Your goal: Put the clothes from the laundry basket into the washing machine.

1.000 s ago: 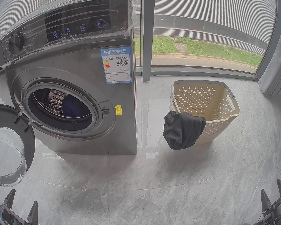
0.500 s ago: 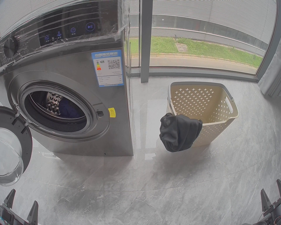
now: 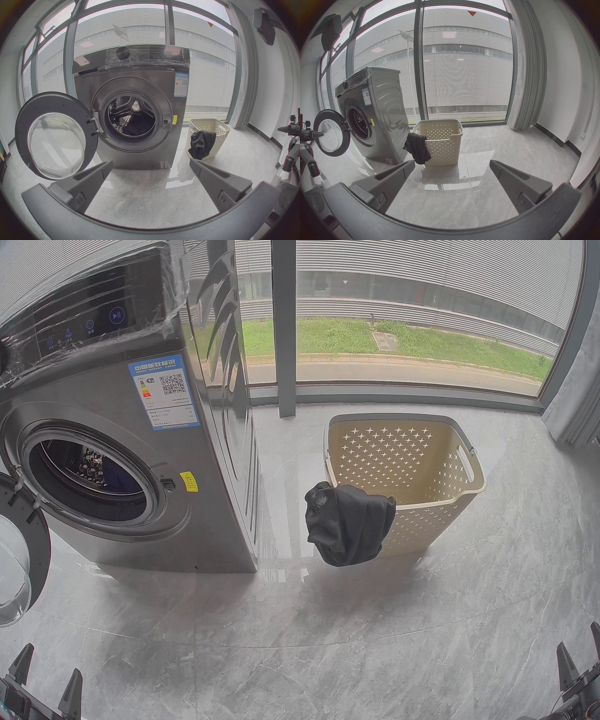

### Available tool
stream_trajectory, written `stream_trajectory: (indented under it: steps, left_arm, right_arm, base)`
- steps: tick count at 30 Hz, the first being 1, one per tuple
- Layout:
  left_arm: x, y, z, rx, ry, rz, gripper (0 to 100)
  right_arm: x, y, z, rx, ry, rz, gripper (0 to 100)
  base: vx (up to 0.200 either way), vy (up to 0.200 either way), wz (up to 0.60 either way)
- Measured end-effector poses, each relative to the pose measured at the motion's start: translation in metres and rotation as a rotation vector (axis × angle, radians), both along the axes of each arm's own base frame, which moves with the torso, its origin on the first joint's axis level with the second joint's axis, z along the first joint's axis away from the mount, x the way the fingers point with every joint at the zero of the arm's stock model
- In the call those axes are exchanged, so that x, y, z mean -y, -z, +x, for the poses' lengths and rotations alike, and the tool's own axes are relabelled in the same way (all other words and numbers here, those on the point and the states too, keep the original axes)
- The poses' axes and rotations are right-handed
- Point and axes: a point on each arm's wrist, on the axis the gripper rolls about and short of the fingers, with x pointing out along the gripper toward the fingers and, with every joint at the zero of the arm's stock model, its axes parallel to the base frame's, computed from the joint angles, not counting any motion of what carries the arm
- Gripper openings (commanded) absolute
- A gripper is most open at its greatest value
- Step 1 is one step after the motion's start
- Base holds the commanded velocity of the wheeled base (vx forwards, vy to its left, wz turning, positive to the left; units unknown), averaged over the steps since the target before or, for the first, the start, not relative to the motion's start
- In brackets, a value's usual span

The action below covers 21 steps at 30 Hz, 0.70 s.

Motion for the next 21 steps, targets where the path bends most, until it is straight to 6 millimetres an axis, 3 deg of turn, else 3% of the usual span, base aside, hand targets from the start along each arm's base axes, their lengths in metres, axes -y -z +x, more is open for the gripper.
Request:
stream_trajectory:
  steps: [8, 14, 21]
  left_arm:
    - [0.000, 0.000, 0.000, 0.000, 0.001, 0.001, 100]
    - [0.000, 0.000, 0.000, 0.000, 0.000, -0.006, 100]
    - [0.000, 0.000, 0.000, 0.000, 0.000, -0.006, 100]
  right_arm:
    - [0.000, 0.000, 0.000, -0.001, -0.003, -0.009, 100]
    - [0.000, 0.000, 0.000, -0.002, -0.002, -0.009, 100]
    - [-0.001, -0.010, -0.002, 0.060, -0.021, -0.015, 100]
  base:
    - [0.000, 0.000, 0.00]
    - [0.200, 0.000, 0.00]
    - [0.000, 0.000, 0.00]
